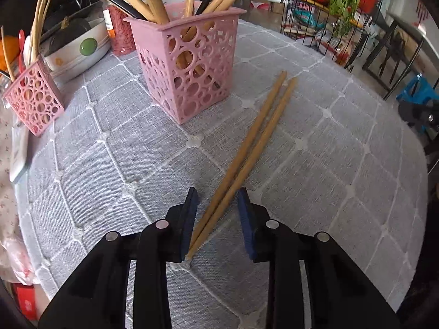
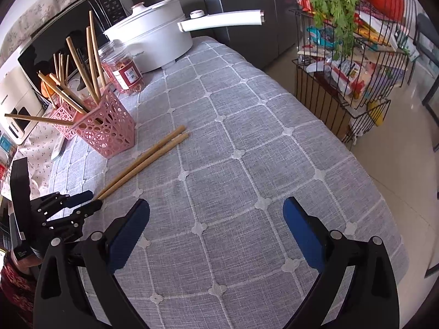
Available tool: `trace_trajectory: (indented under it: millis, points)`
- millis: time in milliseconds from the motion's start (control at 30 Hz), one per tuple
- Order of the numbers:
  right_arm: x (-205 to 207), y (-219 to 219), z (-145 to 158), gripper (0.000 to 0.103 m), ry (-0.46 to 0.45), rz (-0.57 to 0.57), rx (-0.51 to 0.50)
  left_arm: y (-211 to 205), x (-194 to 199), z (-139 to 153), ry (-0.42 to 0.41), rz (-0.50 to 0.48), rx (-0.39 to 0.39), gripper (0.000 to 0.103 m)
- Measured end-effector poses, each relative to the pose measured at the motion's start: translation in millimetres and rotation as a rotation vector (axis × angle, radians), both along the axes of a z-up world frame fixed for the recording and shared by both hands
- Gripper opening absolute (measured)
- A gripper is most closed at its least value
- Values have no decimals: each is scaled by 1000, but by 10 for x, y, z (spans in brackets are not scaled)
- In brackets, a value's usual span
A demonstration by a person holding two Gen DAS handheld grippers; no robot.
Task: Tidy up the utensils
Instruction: 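Move both open tools over the two wooden chopsticks lying on the cloth, then lower the left tool and grasp one wooden chopstick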
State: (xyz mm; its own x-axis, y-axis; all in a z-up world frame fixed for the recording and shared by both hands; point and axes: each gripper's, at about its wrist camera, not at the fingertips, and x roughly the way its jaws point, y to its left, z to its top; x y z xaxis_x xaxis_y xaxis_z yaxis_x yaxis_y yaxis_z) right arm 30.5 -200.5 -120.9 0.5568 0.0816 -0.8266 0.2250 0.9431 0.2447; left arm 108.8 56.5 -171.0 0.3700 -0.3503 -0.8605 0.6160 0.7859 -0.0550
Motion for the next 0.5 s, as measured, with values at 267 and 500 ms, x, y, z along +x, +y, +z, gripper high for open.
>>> trace_trajectory:
  millis: [267,500]
  points:
    - [6,48,-5,95,3,21,-2,-29,68,70,-19,36,-38,28]
    - [6,32,-14,95,6,12,-1,64,112,92,-18,65,-68,29]
